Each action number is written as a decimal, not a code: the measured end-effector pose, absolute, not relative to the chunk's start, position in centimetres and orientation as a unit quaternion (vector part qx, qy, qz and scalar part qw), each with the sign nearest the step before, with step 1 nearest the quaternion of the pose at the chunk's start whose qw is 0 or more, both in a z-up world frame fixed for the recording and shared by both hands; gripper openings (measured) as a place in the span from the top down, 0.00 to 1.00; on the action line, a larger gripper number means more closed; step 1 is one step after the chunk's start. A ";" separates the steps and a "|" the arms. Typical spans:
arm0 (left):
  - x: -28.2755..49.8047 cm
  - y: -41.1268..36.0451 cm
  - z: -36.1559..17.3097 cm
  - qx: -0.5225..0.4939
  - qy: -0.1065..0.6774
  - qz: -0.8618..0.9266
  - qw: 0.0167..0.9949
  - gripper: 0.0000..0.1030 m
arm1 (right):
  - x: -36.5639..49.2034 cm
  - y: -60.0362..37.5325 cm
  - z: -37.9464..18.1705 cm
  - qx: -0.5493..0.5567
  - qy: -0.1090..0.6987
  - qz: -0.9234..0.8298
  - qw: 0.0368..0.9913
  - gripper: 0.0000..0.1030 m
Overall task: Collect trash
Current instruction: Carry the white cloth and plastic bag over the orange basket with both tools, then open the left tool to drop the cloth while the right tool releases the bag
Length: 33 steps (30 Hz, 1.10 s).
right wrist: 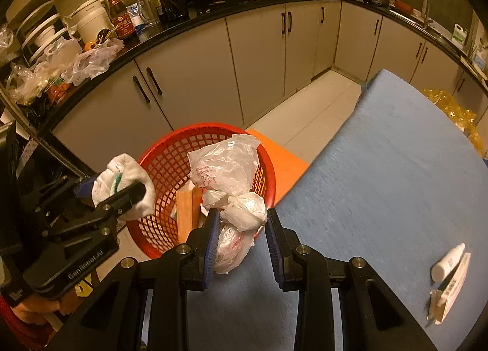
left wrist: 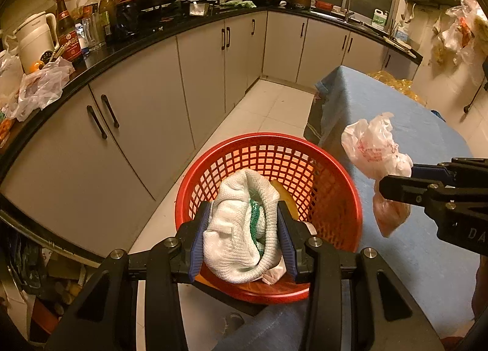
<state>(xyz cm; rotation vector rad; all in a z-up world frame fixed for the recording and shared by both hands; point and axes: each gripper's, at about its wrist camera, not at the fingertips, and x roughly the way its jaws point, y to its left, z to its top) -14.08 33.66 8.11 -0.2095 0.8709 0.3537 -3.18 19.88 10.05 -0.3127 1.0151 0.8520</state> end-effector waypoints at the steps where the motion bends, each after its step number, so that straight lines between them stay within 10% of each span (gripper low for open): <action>1: -13.9 33.8 8.0 -0.100 0.420 0.171 0.886 0.61 | -3.1 20.1 10.0 -0.145 0.469 0.395 0.776 0.68; 33: -23.8 34.6 9.4 -0.178 0.365 0.282 0.869 0.60 | -3.8 25.9 8.7 -0.186 0.475 0.448 0.735 0.69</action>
